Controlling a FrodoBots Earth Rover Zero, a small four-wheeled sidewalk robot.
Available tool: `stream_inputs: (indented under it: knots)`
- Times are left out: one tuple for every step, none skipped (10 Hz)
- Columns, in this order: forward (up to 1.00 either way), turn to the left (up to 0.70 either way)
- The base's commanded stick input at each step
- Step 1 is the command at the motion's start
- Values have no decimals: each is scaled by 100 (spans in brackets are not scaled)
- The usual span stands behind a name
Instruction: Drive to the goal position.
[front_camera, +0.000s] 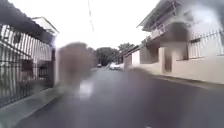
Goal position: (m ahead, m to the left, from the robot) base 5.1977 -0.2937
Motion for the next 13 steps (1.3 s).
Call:
stream_inputs:
  knots:
    - [70,0]
    - [70,0]
    - [70,0]
    - [70,0]
    - [70,0]
    - [70,0]
    - [70,0]
    - [70,0]
    - [70,0]
    - [70,0]
    - [70,0]
    - [70,0]
    - [70,0]
